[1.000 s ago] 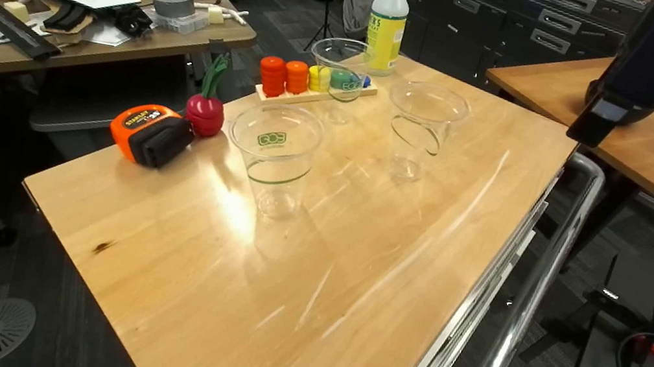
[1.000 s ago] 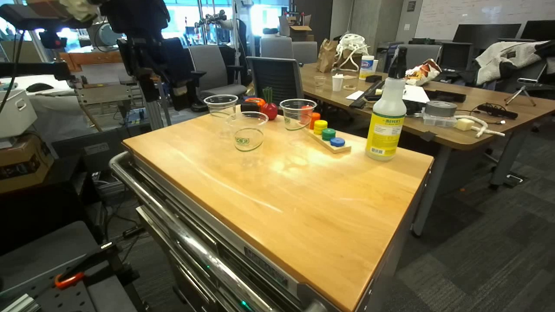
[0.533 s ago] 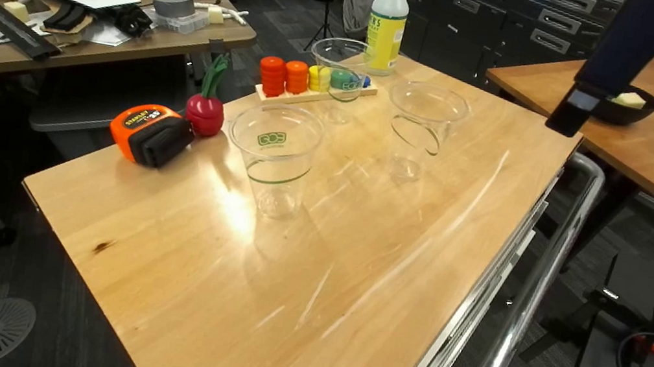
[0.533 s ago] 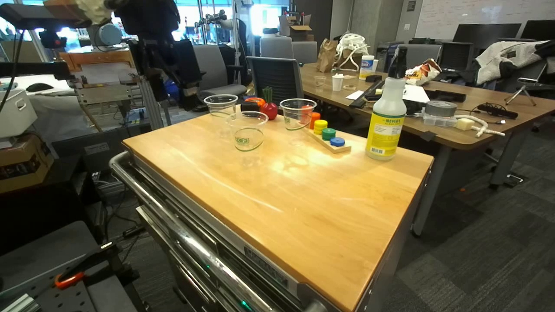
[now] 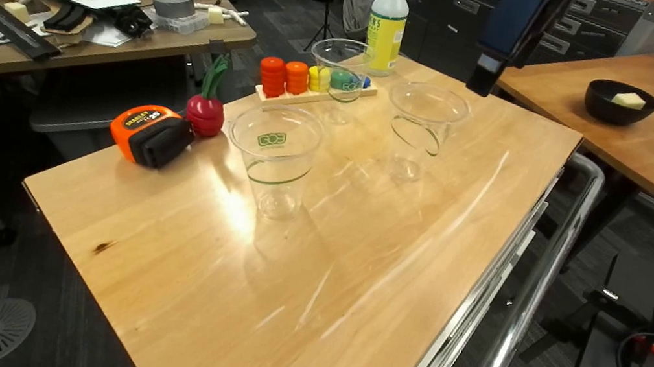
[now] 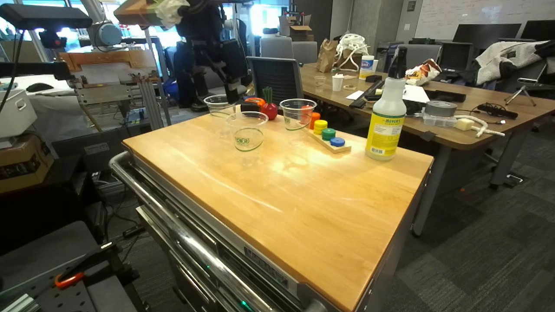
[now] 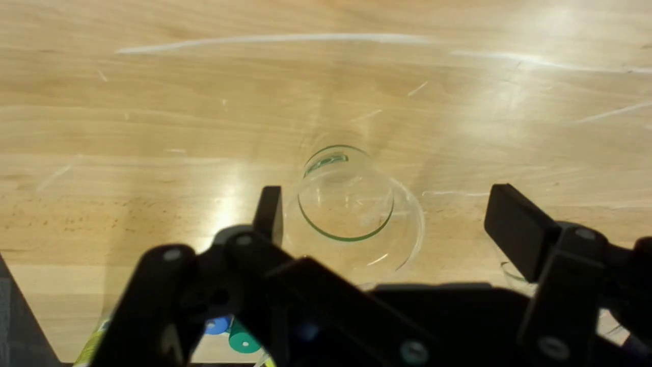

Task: Stack the cups from right to left

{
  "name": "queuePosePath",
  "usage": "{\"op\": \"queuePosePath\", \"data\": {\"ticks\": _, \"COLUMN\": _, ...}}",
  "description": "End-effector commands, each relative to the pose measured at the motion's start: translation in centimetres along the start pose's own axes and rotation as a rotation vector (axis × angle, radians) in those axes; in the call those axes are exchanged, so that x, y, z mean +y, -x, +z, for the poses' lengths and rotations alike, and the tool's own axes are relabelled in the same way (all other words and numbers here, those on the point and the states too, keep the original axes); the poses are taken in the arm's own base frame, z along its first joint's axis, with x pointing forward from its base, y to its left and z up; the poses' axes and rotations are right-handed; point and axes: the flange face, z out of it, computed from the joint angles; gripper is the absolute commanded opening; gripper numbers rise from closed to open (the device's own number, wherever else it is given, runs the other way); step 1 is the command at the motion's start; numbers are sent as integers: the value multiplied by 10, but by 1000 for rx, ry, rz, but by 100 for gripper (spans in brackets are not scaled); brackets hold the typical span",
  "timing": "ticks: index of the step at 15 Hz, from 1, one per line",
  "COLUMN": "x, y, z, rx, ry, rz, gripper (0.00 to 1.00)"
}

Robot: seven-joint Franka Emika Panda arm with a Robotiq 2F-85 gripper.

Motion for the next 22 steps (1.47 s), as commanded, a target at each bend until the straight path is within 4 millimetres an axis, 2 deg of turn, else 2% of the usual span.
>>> {"op": "queuePosePath", "data": {"ticks": 1, "x": 10, "y": -37, "z": 14, "rx": 11, "ry": 86, "rz": 11, "gripper": 100}}
{"op": "queuePosePath", "data": {"ticks": 10, "x": 31, "y": -69, "z": 62, "rx": -95, "ry": 77, "rz": 35, "gripper": 100}}
{"op": "queuePosePath", "data": {"ticks": 11, "x": 34, "y": -72, "z": 65, "rx": -100, "ry": 78, "rz": 43, "gripper": 84}}
{"op": "queuePosePath", "data": {"ticks": 15, "x": 49, "y": -76, "z": 68, "rx": -100, "ry": 40, "rz": 78, "gripper": 49}}
{"op": "queuePosePath", "data": {"ticks": 20, "x": 53, "y": -77, "z": 67, "rx": -117, "ry": -88, "rz": 132, "gripper": 11}}
{"op": "queuePosePath", "data": {"ticks": 22, "x": 53, "y": -75, "z": 69, "rx": -138, "ry": -126, "rz": 146, "gripper": 5}}
